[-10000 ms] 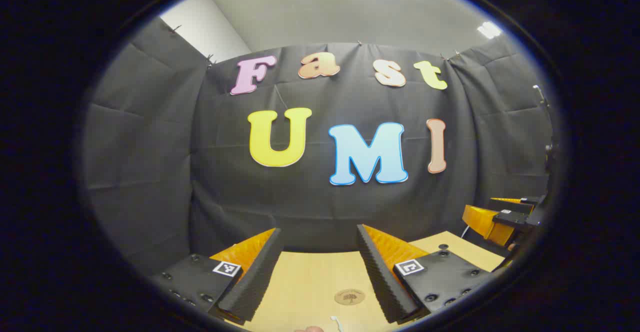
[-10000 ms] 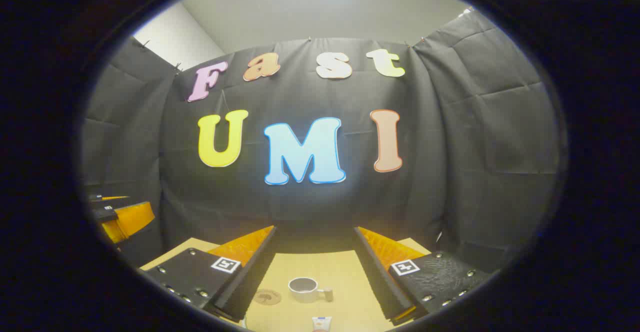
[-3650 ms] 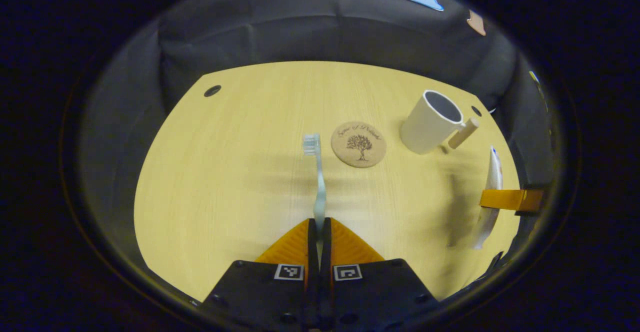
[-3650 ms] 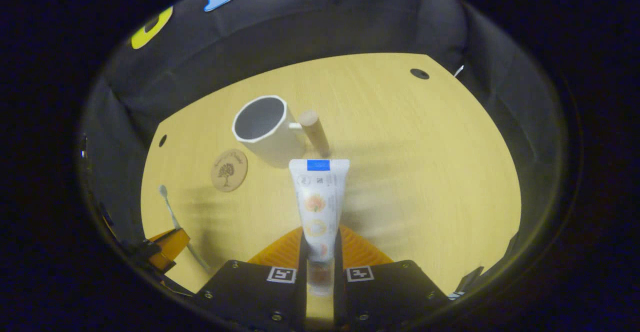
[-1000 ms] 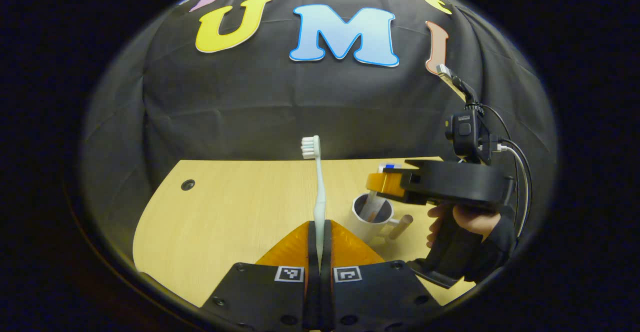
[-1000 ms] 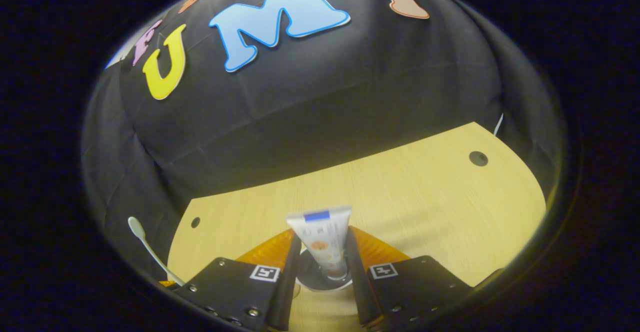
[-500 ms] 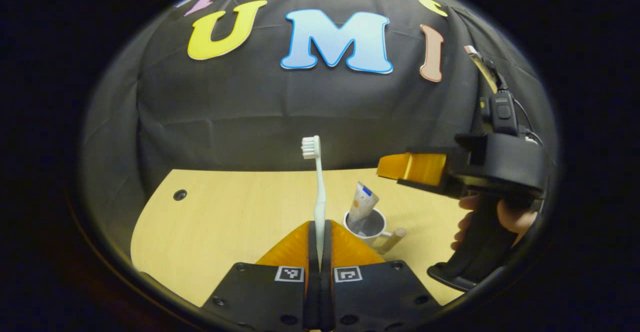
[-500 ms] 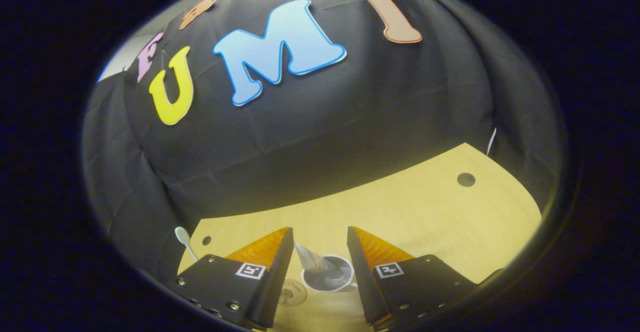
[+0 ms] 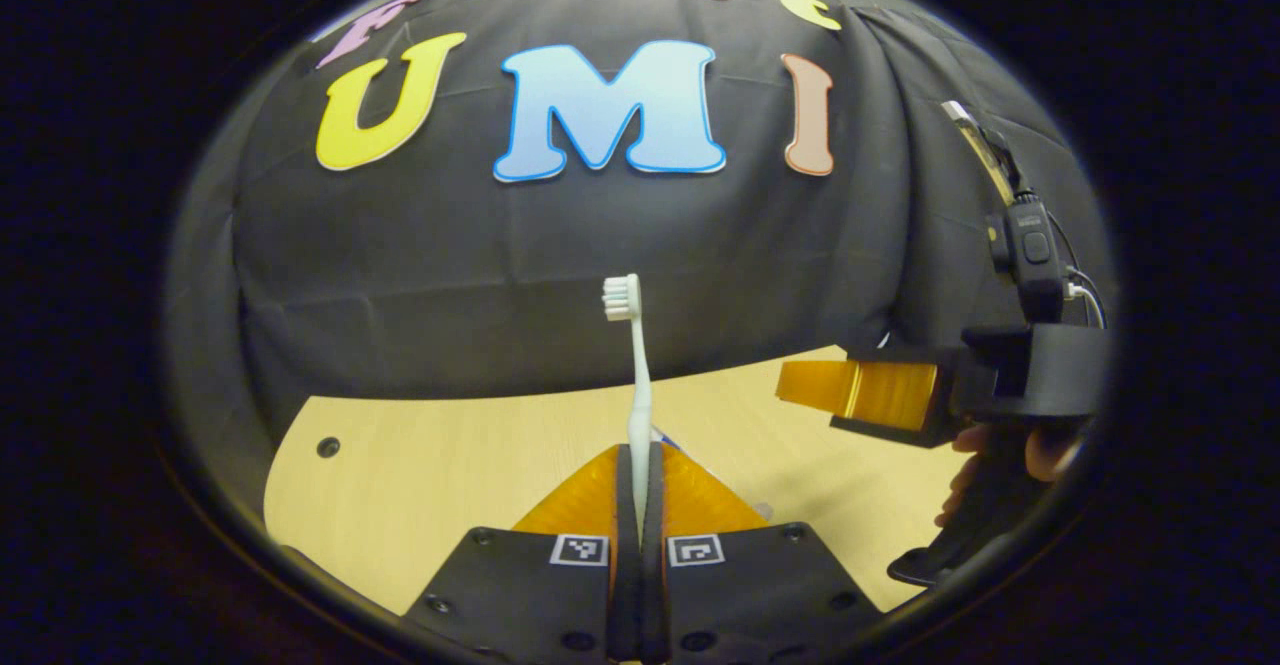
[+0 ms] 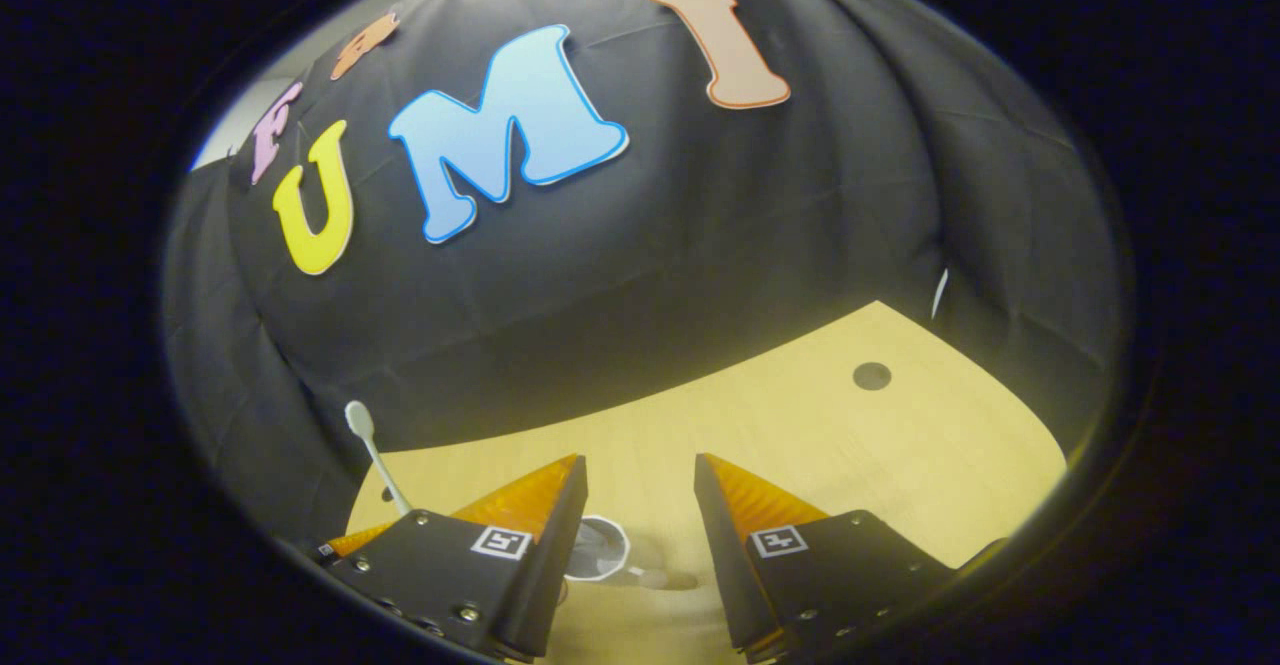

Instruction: Put the toothbrush and toothpaste on the desktop into the cup, then pick up the cup and place it on the coaster on the desktop.

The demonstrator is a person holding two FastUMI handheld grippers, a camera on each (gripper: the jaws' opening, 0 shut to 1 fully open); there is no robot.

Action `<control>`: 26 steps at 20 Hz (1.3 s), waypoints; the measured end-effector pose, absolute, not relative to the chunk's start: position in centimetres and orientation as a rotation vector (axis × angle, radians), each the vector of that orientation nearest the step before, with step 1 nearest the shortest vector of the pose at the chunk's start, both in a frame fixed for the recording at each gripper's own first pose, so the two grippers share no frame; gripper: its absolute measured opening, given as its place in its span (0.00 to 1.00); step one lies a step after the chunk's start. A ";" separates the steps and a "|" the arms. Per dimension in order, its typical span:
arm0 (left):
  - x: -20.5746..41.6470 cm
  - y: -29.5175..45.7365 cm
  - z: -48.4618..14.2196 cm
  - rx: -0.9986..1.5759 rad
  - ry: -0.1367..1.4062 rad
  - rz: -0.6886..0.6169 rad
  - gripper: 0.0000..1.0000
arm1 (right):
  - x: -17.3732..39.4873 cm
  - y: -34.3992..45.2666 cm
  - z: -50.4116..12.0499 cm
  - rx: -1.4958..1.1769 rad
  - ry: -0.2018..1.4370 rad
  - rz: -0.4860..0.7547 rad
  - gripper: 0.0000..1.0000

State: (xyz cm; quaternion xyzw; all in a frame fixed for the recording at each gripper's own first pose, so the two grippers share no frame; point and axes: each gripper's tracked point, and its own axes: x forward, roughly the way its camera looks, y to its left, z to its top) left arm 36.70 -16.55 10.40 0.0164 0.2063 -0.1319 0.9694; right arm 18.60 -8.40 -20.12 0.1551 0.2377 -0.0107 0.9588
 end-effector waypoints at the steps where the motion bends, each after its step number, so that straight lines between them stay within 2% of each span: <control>1: 37.2 -17.2 10.4 0.042 0.403 -0.276 0.07 | 18.2 -9.0 -20.5 0.312 0.490 -0.032 0.64; 13: 42.0 -21.5 8.9 0.078 0.298 -0.342 0.07 | 14.7 -15.1 -24.5 0.305 0.580 -0.141 0.65; 19: 42.6 -22.5 6.2 0.121 0.298 -0.346 0.07 | 14.0 -16.6 -25.5 0.300 0.607 -0.152 0.65; 26: 42.4 -22.4 6.0 0.160 0.261 -0.309 0.07 | 13.5 -16.7 -26.0 0.303 0.628 -0.138 0.65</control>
